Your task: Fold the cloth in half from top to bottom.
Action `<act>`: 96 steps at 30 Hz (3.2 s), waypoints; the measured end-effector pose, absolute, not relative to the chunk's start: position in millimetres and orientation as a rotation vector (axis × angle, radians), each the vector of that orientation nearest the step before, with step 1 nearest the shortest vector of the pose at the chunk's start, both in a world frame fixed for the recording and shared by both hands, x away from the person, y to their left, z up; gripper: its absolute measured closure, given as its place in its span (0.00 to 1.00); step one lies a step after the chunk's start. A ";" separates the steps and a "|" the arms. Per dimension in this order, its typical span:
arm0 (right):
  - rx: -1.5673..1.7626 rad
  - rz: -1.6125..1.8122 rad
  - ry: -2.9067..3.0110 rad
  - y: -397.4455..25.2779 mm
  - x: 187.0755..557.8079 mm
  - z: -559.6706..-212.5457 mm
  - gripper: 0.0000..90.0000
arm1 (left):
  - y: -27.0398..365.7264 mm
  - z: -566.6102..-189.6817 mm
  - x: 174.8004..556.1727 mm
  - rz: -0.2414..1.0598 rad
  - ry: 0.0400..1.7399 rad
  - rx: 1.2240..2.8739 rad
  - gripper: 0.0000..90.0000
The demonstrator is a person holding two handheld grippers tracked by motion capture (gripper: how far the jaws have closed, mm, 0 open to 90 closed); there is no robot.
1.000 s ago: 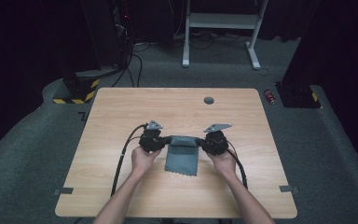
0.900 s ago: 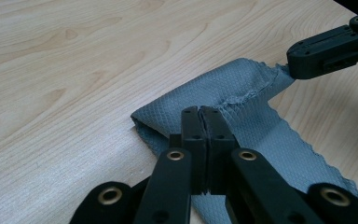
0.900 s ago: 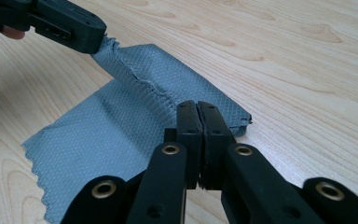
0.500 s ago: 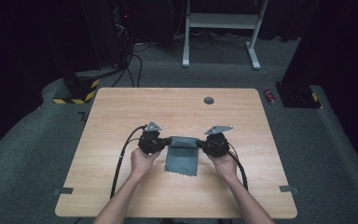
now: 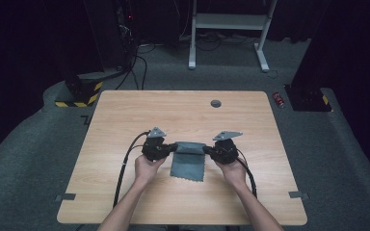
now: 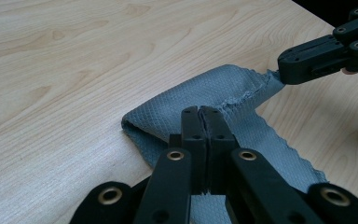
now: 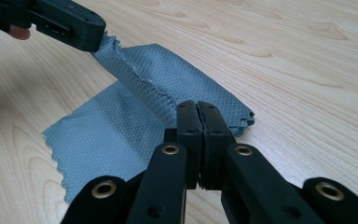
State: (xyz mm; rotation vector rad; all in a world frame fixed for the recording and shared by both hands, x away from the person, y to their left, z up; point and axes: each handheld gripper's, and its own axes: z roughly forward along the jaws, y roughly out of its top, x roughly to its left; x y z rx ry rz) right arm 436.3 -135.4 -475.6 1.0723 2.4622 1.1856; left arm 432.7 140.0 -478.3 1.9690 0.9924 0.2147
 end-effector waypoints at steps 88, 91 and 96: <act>1.002 1.195 2.579 -130.3 386.1 -505.1 0.98 | 142.8 -508.5 387.5 0.233 0.953 2.076 0.98; 1.006 1.192 2.582 -130.3 385.5 -507.6 0.98 | 142.0 -511.0 386.7 0.229 0.957 2.080 0.98; 1.007 1.190 2.589 -130.2 383.9 -510.1 0.98 | 141.8 -510.9 385.4 0.234 0.953 2.093 0.98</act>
